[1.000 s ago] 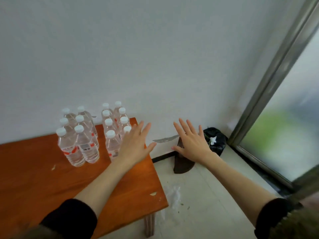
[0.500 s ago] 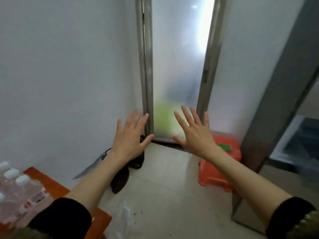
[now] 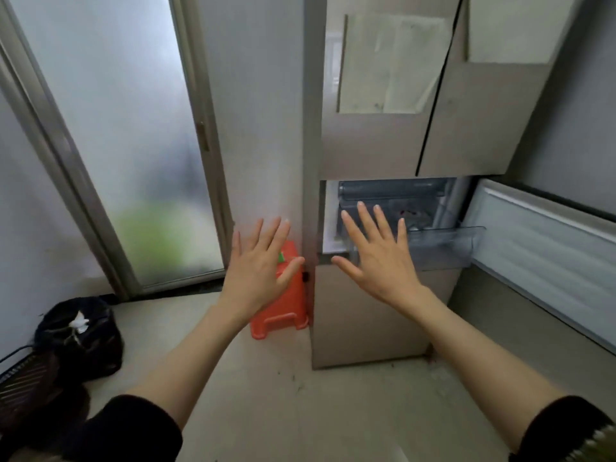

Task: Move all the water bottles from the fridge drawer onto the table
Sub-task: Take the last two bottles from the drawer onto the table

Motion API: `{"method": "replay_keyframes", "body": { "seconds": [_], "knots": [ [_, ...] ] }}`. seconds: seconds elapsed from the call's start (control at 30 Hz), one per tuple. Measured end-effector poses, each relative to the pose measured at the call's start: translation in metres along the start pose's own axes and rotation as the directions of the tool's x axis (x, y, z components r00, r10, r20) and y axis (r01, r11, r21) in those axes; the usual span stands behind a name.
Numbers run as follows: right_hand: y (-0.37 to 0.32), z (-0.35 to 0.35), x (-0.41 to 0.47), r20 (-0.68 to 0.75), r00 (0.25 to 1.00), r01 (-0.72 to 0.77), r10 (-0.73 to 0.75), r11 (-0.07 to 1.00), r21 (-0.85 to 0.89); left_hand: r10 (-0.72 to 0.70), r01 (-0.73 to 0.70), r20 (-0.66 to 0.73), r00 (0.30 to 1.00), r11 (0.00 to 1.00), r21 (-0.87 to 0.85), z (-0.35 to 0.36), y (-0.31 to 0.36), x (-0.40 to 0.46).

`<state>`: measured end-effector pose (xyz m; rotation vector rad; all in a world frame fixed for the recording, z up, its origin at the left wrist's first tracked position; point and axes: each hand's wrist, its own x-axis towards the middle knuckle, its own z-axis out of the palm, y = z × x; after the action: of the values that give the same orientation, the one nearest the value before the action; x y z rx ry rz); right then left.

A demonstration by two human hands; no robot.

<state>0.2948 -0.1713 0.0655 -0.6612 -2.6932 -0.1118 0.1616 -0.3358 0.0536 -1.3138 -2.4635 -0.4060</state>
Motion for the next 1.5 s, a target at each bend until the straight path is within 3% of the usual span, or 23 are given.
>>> {"method": "replay_keyframes", "body": {
  "seconds": [0.23,0.43,0.87,1.03,1.33,1.5],
  "knots": [
    [0.157,0.010,-0.013,0.039,0.996,-0.083,0.086,0.994,-0.074,0.076,-0.073,0.083,0.994,0.996,-0.048,0.071,0.134,0.078],
    [0.255,0.022,-0.004,0.090,0.987,-0.121,0.131,0.987,-0.103,0.129,-0.116,0.140,0.982,0.989,-0.095,0.119,0.211,0.136],
    [0.383,0.106,0.110,0.169,0.972,-0.150,0.162,0.985,-0.083,0.200,-0.183,0.188,0.962,0.978,-0.100,0.234,0.258,0.297],
    [0.423,0.148,0.167,0.268,0.948,-0.154,0.172,0.984,-0.088,0.177,-0.147,0.283,0.943,0.981,-0.124,0.284,0.254,0.363],
    [0.478,0.217,0.232,0.455,0.872,-0.239,0.179,0.968,0.077,0.126,0.001,0.471,0.873,0.966,-0.260,0.370,0.271,0.438],
    [0.508,0.274,0.263,0.575,0.790,-0.384,0.214,0.903,0.192,-0.001,0.310,0.644,0.765,0.877,-0.367,0.421,0.277,0.462]
  ]
}}
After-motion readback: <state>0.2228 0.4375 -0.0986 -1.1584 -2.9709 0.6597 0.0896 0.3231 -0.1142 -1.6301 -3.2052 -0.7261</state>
